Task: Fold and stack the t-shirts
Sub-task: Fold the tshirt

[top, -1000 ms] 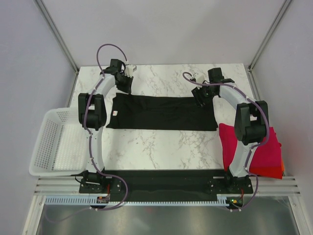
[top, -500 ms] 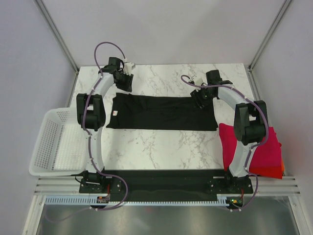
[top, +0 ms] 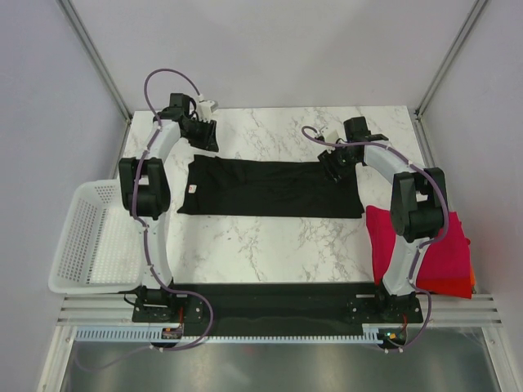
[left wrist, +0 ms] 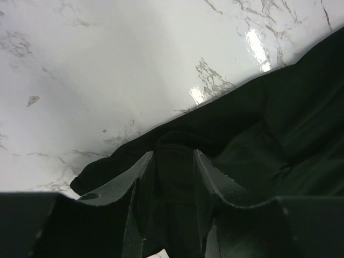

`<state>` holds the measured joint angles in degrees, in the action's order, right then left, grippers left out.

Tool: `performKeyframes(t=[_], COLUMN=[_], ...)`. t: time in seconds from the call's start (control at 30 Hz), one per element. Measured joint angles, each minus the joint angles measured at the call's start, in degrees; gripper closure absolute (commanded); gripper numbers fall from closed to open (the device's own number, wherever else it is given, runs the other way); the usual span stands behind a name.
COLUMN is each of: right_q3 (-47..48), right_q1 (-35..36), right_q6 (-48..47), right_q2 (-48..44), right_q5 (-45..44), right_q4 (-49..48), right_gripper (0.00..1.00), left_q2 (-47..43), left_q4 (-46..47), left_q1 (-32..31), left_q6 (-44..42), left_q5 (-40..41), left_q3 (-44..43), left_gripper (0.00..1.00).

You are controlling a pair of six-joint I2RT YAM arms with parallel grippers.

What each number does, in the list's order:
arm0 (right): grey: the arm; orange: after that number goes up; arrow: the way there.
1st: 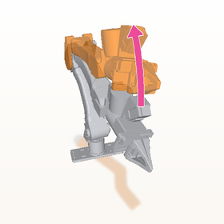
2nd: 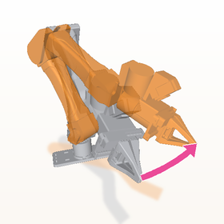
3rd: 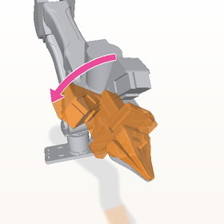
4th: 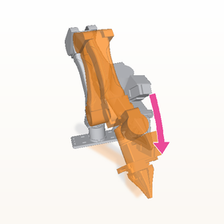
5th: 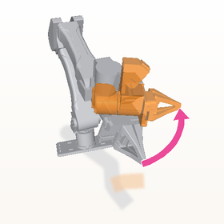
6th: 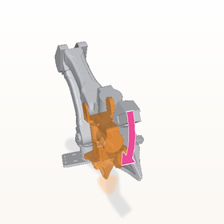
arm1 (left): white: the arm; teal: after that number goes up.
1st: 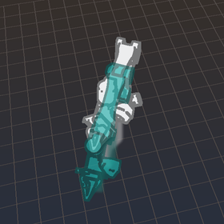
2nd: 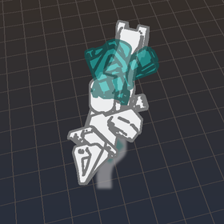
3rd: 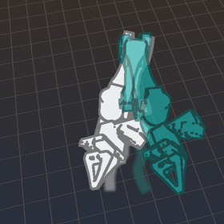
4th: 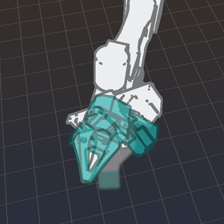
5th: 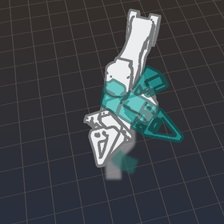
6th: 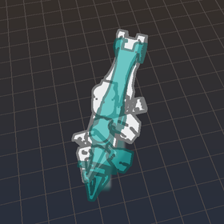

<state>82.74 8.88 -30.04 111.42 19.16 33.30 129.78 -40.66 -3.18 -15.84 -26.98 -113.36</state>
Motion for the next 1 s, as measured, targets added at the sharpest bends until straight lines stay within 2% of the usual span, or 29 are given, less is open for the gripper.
performKeyframes(t=[0.43, 0.67, 0.8, 0.87, 0.97, 1.0], right_q3=[0.0, 0.0, 0.0, -0.4, -0.9, -1.0], right_q1=[0.1, 0.6, 0.7, 0.7, 0.7, 0.7], right_q6=[-0.3, -0.9, -1.5, -1.7, -1.9, -1.9], right_q2=[0.0, 0.2, 0.8, 1.3, 1.9, 2.1], right_q5=[-0.2, -0.6, -1.3, -1.5, -1.7, -1.9], right_q4=[0.2, 0.5, 0.5, 0.5, 0.6, 0.6], right_gripper=[0.42, 0.42, 0.42, 0.42, 0.42, 0.42], left_q2=[7.1, 8.4, 8.4, 8.4, 8.4, 8.4], left_q4=[-2.6, -2.9, -3.0, -2.9, -2.9, -3.0], left_q1=[1.3, 1.4, 1.4, 1.4, 1.5, 1.6], left_q6=[-1.8, -1.9, -2.0, -2.1, -2.2, -2.3], left_q5=[-4.9, -6.3, -7.2, -7.9, -8.5, -8.8], left_q3=[-1.8, -4.2, -4.3, -4.4, -4.4, -4.4], left_gripper=[0.55, 0.68, 0.83, 0.86, 0.97, 0.98])
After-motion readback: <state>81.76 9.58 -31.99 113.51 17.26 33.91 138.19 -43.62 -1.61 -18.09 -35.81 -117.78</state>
